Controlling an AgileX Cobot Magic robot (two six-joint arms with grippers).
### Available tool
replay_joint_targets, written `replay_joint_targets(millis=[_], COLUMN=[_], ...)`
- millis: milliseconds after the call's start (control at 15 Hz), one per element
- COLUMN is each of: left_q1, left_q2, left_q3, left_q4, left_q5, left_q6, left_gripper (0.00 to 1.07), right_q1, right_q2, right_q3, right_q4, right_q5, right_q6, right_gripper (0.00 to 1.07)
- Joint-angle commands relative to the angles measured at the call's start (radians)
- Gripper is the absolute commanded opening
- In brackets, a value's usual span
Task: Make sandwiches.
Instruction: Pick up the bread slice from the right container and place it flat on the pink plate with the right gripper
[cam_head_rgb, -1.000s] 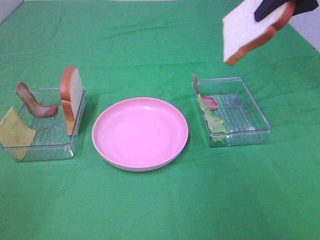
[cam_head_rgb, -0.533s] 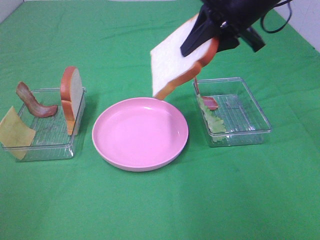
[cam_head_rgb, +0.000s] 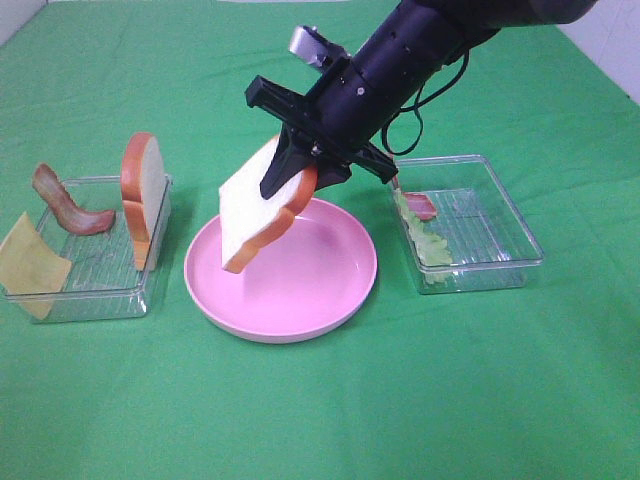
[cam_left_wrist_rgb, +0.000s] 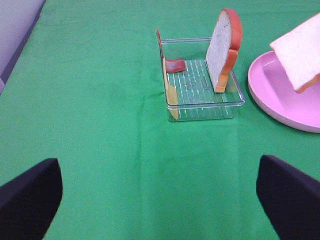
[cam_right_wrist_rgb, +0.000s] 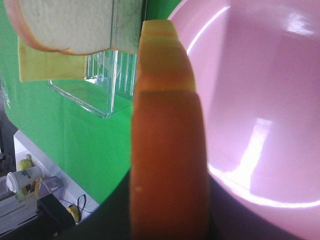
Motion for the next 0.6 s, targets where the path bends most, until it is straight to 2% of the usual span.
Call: replay_joint_targets(millis=[67,600], left_q1=[-0.001,-0.001], left_q2=[-0.012,-0.012], left_q3=[0.003,0.003], left_q4=[-0.008,-0.008], left_q5=[-0.002,-0.002], left_q6=[-0.003,-0.003], left_gripper=[1.02,1.02], right_q1=[0.001,0.001], right_q2=[0.051,0.125], right_q3=[-0.038,-0.038], right_q4=[0.016,0.037], right_q5=[-0.022,-0.039], right_q6=[0.020,0.023], right_gripper=[0.00,0.00])
